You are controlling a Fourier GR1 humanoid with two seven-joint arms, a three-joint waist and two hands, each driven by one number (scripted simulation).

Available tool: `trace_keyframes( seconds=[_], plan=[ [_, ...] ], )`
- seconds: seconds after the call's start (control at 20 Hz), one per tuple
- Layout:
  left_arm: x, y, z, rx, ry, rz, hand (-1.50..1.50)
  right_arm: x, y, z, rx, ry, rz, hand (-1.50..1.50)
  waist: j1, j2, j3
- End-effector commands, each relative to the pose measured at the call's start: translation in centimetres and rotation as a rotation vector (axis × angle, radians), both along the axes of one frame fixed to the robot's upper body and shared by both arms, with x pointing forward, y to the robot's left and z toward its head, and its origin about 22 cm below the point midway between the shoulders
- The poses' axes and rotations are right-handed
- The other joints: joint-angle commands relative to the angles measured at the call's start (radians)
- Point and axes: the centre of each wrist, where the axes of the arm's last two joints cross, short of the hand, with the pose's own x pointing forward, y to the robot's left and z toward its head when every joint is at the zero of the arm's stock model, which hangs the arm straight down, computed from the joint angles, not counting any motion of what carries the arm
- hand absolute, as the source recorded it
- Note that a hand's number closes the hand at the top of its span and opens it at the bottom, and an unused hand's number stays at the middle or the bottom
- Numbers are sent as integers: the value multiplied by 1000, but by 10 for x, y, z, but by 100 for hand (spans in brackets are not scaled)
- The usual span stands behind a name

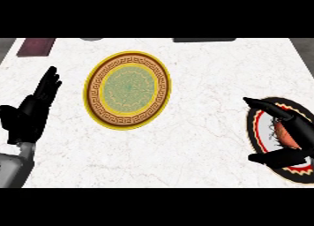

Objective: Pick the squash from the plate and place it in the plate

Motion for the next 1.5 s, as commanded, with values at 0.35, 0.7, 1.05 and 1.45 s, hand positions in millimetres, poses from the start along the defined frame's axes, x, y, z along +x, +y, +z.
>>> trace_keyframes(
  seconds=[0.35, 0.7, 1.05, 1.45],
  plan=[
    [9, -32, -4, 16, 37, -51, 0, -33, -101, -1, -141, -299, -81, -150, 27, -4, 0],
    [19, -17, -4, -2, 30, -46, 0, -36, -124, 70, -467, -179, -81, -150, 25, -4, -2],
    [16, -36, -19, 15, 28, -55, 0, -26, -124, 101, -671, 0, -44, -150, 36, 0, -1],
    [17, -41, -23, 13, 39, -46, 0, -15, -109, 101, -747, 116, -19, -150, 35, -2, -1]
  ],
)
